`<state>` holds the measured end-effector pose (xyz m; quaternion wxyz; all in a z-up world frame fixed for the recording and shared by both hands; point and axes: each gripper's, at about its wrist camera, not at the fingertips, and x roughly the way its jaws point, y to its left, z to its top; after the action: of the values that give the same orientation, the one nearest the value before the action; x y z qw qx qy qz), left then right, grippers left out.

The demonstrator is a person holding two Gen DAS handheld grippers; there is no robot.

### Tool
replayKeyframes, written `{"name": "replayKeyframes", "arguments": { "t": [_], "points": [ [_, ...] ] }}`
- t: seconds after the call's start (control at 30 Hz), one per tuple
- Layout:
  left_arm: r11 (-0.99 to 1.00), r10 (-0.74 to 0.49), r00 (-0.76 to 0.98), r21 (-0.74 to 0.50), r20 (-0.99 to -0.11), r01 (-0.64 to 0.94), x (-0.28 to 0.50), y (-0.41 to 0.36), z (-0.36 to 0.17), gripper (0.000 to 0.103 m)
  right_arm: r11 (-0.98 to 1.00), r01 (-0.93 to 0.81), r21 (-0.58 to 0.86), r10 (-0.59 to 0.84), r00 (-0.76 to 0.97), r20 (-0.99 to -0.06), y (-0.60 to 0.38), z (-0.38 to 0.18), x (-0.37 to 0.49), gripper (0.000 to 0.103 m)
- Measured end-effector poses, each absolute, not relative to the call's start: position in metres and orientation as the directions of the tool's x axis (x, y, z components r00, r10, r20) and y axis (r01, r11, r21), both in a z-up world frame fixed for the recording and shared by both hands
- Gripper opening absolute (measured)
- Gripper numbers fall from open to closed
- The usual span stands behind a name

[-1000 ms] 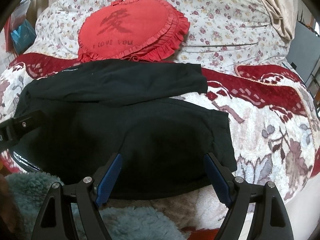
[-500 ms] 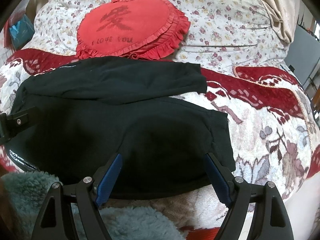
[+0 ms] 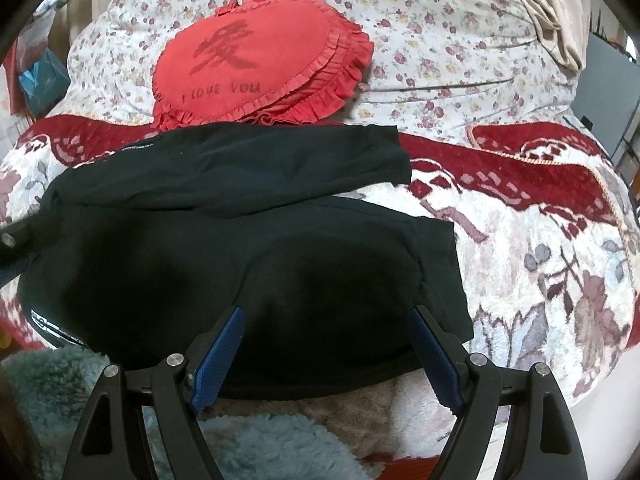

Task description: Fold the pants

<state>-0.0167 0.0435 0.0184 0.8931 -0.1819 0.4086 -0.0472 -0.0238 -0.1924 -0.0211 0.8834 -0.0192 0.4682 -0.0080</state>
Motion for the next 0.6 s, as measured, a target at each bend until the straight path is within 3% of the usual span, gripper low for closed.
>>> {"name": "replayKeyframes", "arguments": {
  "t": [0.13,0.3,0.47,0.53,0.6],
  "points": [
    [0.926,-0.237,0.728,-0.376,-0.644,-0.031,-0.027,0.072,0.047,0.102,0.998,-0.04,0.048,0.062,0.581,-0.811,-0.204,-0.01,-0.028,0.078],
    [0.937,-0.226,0.717,-0.348,-0.659,-0.024,-0.039,0.124,0.052,0.102,0.999,-0.043,0.025,0.047,0.627,-0.778,-0.237,0.001,-0.036,0.077],
    [0.996,0.024,0.686,-0.041,-0.727,-0.078,-0.044,0.126,0.033,0.102,0.995,-0.013,-0.098,-0.054,0.757,-0.651,-0.256,0.026,-0.056,0.076],
    [0.996,0.069,0.664,0.015,-0.744,-0.087,-0.044,0.12,0.02,0.102,0.99,-0.017,-0.137,-0.065,0.819,-0.57,-0.256,0.036,-0.066,0.076],
    [0.991,0.118,0.643,0.053,-0.756,-0.12,-0.043,0.114,0.01,0.102,0.988,-0.035,-0.151,-0.061,0.806,-0.589,-0.255,0.029,-0.063,0.08]
  ]
}}
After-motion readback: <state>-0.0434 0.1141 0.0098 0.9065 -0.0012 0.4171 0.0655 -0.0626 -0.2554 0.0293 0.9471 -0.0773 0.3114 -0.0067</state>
